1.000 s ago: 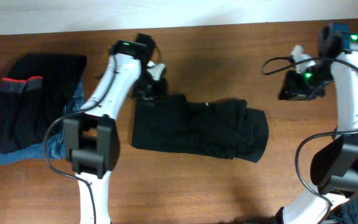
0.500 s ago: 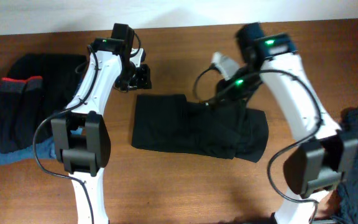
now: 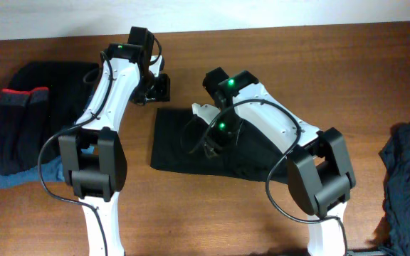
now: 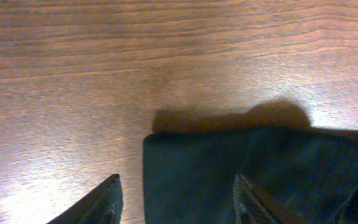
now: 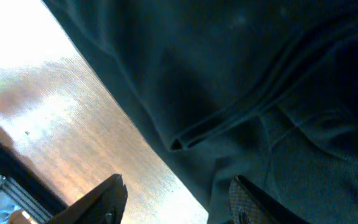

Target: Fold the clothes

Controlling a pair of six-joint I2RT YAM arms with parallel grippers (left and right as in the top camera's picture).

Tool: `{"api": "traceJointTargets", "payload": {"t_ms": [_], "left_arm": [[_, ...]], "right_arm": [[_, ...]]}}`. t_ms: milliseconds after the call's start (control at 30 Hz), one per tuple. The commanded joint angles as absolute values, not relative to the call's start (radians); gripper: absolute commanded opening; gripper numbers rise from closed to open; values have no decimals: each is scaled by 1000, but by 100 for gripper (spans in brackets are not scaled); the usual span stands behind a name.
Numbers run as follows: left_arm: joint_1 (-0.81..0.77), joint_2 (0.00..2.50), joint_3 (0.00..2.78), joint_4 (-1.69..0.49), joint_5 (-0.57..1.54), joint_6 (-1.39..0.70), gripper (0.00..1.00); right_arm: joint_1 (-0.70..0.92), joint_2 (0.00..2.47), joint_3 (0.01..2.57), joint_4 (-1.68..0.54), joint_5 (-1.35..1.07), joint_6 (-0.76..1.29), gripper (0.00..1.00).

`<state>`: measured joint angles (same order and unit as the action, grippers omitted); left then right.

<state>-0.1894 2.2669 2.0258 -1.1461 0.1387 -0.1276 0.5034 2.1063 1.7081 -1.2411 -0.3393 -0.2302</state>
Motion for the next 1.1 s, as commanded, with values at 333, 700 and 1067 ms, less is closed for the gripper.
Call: {"api": "traceJointTargets", "payload": {"t_ms": [333, 700, 1067], "left_arm": [[-178, 2278, 2045, -1143, 77, -118, 58], [-108, 2278, 2045, -1144, 81, -118, 59], [-101, 2278, 2045, -1140, 81, -118, 59]], "right_arm": [[505, 2126, 1700, -1210, -303, -120, 60], [524, 2150, 1658, -1116, -302, 1, 59], [545, 2150, 1559, -1031, -303, 36, 4]]}}
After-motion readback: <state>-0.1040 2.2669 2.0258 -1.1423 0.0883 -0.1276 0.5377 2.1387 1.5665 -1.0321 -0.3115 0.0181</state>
